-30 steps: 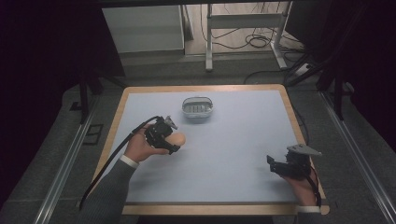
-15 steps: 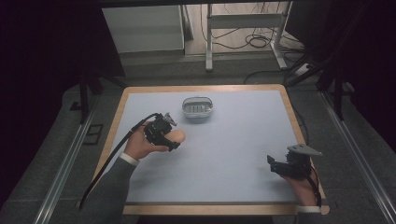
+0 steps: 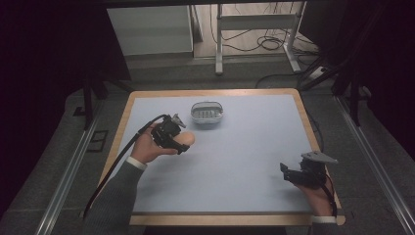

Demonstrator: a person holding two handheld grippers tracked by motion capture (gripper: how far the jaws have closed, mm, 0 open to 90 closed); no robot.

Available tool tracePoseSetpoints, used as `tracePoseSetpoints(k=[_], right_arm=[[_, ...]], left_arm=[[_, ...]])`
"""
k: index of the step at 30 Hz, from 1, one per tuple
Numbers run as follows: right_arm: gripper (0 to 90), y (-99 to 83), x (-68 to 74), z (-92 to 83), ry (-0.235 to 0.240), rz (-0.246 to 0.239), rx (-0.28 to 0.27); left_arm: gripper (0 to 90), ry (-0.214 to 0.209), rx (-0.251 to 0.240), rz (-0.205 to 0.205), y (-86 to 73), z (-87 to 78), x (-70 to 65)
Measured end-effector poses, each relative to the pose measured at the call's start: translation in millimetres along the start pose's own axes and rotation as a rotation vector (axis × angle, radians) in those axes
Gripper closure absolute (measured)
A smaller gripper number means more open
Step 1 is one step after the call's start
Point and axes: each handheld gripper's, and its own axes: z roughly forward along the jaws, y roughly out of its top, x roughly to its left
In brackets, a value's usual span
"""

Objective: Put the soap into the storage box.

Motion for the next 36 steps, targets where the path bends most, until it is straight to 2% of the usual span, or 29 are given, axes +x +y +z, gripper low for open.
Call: tracePoseSetpoints(k=[17, 25, 26, 27, 32, 36], right_arm=[[10.1, -0.5, -0.4, 1.2, -0.001, 0.0, 0.004], [10.1, -1.1, -0.4, 2.2, -0.002, -0.001, 0.007], [10.1, -1.1, -0.4, 2.3, -0.003, -0.002, 0.008], [10.1, -1.1, -0.3, 2.5, -0.004, -0.002, 0.009], [10.1, -1.4, -0.3, 3.0, -0.002, -0.003, 0.013], [10.1, -1.5, -0.5, 3.0, -0.005, 0.0, 0.012]], left_arm=[[32.5, 0.015, -0.013, 0.003, 10.3, -4.6, 6.1], [32.5, 0.024, 0.001, 0.004, 14.7, -4.0, 12.0], [32.5, 0.022, -0.005, -0.006, 15.2, -3.3, 11.8], [32.5, 0.024, 0.002, 0.004, 16.0, -3.4, 13.2], [32.5, 0.023, 0.003, 0.0, 20.4, -2.5, 15.7], [32.5, 0.033, -0.013, 0.01, 23.9, -4.2, 15.9]])
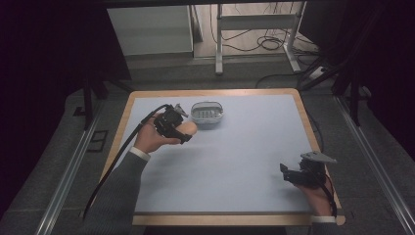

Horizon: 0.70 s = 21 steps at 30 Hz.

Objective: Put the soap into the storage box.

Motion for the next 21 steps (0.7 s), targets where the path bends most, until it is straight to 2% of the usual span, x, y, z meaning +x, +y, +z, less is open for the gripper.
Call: tracePoseSetpoints(k=[9, 11, 15, 21], right_arm=[[10.1, 0.3, -0.6, -0.8, -0.003, 0.001, -0.004], [10.1, 0.2, -0.7, -0.6, -0.004, 0.0, -0.004], [10.1, 0.3, 0.1, -0.2, -0.003, -0.005, -0.002], [10.1, 0.1, -0.2, 0.0, -0.004, -0.003, -0.002]], left_arm=[[32.5, 0.006, -0.002, 0.003, 9.5, 2.2, 3.7], [32.5, -0.006, -0.012, -0.004, 10.7, 3.1, 5.7], [32.5, 0.007, 0.003, -0.006, 13.2, 5.0, 7.5], [32.5, 0.004, 0.003, -0.006, 19.0, 6.1, 10.8]])
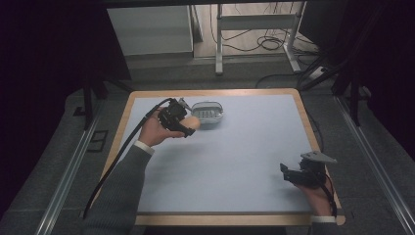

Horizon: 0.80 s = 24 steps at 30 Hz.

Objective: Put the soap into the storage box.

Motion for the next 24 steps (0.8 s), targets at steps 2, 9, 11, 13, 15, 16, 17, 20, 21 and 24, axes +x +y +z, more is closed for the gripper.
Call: tracePoseSetpoints(k=[2, 9, 11, 13, 15, 16, 17, 20, 21, 24], right_arm=[[10.1, -0.1, 0.0, 0.1, -0.001, 0.001, 0.002], [10.1, -0.2, -0.3, 0.3, -0.002, 0.0, 0.003], [10.1, -0.3, -0.3, 0.5, -0.003, 0.0, 0.003], [10.2, -0.3, -0.4, 0.5, -0.003, 0.001, 0.003], [10.1, -0.3, -0.5, 0.3, -0.005, 0.0, 0.001], [10.1, -0.3, -0.5, 0.3, -0.005, 0.0, 0.001], [10.1, -0.2, -0.7, 0.1, -0.004, 0.001, -0.001], [10.2, -0.3, -0.7, 0.3, -0.004, 0.001, 0.0], [10.1, -0.3, -0.3, 0.6, -0.004, 0.0, 0.003], [10.1, -0.1, 0.0, 0.6, -0.001, -0.001, 0.003]], left_arm=[[32.5, 0.002, -0.006, -0.007, 1.8, 0.9, 0.0], [32.6, 0.005, -0.001, 0.001, 7.7, 2.9, 2.4], [32.6, 0.003, -0.007, -0.004, 9.9, 3.9, 2.5], [32.6, 0.007, 0.0, 0.003, 11.5, 3.9, 3.0], [32.6, 0.004, -0.009, -0.001, 14.5, 4.4, 3.5], [32.6, 0.004, -0.009, -0.001, 14.5, 4.4, 3.5], [32.6, -0.001, -0.016, -0.005, 16.1, 4.8, 4.4], [32.6, 0.009, -0.007, 0.0, 18.4, 5.7, 4.6], [32.6, 0.008, -0.003, 0.005, 20.6, 5.8, 5.7], [32.6, 0.011, -0.006, 0.003, 24.6, 7.3, 5.5]])
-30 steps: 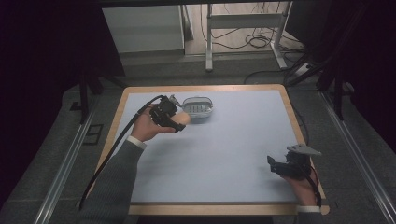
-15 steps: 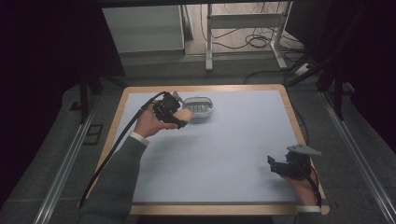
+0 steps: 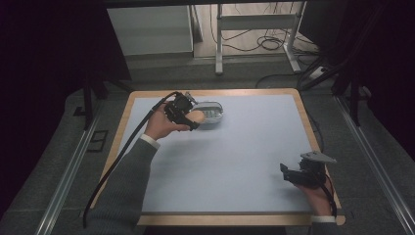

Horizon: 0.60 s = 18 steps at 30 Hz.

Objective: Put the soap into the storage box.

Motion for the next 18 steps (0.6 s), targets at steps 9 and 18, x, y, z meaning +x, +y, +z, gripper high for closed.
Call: tracePoseSetpoints(k=[9, 18], right_arm=[[10.1, -0.4, -0.9, 0.4, -0.002, 0.001, 0.003], [10.2, -1.1, -1.7, 1.1, -0.003, 0.005, 0.006]], left_arm=[[32.6, -0.007, 0.01, 0.008, 9.8, 8.0, 4.1], [32.6, -0.016, 0.027, 0.003, 15.1, 20.0, 11.0]])
